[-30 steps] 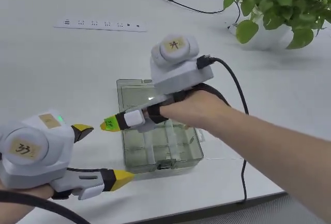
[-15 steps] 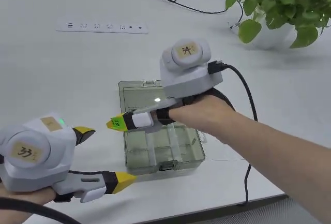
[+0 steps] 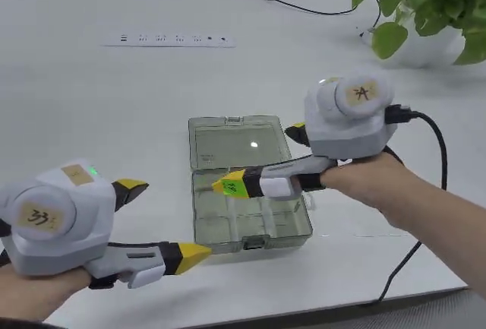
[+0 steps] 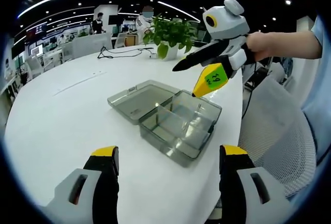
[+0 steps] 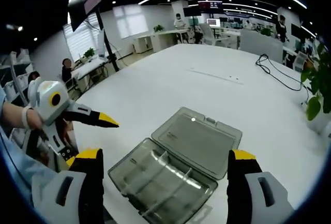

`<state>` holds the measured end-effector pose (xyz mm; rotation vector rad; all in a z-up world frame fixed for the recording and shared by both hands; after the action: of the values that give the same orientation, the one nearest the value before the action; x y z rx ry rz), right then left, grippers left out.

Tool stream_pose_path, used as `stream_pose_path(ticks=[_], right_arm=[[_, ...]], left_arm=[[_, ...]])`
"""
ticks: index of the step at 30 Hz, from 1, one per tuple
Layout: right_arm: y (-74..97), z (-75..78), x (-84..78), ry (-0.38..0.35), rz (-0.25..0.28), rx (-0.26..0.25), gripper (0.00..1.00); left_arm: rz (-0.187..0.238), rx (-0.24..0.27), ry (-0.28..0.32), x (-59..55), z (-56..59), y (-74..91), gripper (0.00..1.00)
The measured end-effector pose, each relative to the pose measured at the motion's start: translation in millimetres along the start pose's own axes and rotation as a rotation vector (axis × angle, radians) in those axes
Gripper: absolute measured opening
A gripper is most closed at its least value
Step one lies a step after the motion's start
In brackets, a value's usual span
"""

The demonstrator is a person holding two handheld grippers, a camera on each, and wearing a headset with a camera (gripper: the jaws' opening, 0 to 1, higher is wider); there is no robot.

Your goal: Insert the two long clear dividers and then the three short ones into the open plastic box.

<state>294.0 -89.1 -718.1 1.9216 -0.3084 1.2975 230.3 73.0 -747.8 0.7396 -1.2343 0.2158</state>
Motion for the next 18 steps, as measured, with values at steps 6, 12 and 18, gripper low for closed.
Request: stream_pose_path(ticks=[6, 12, 18], right_arm=[[19.6, 12.2, -4.3, 0.055, 0.126, 0.074, 1.0], [40.7, 27.5, -13.2, 0.053, 0.192, 0.109, 1.0], [60.1, 28.9, -18.3, 0.091, 0.21, 0.145, 1.0]], left_arm=[[0.014, 0.039, 0.021, 5.0, 3.9, 0.4, 0.81], [0.014, 0.065, 0.022, 6.5, 9.1, -2.5, 0.81], [0.032, 0.08, 0.036, 9.9, 11.1, -6.9, 0.8]])
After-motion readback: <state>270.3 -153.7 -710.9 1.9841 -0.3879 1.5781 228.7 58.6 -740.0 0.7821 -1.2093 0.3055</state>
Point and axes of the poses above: the centre of the closed fingertips' face, and the gripper's own axes: y roughly backward along the fingers, z roughly to its right, x roughly out of its top, the point moved 5 cm from there along y, roughly backward along the fingers, and after that the axes turned 10 degrees about z, right-handed, at the moved point
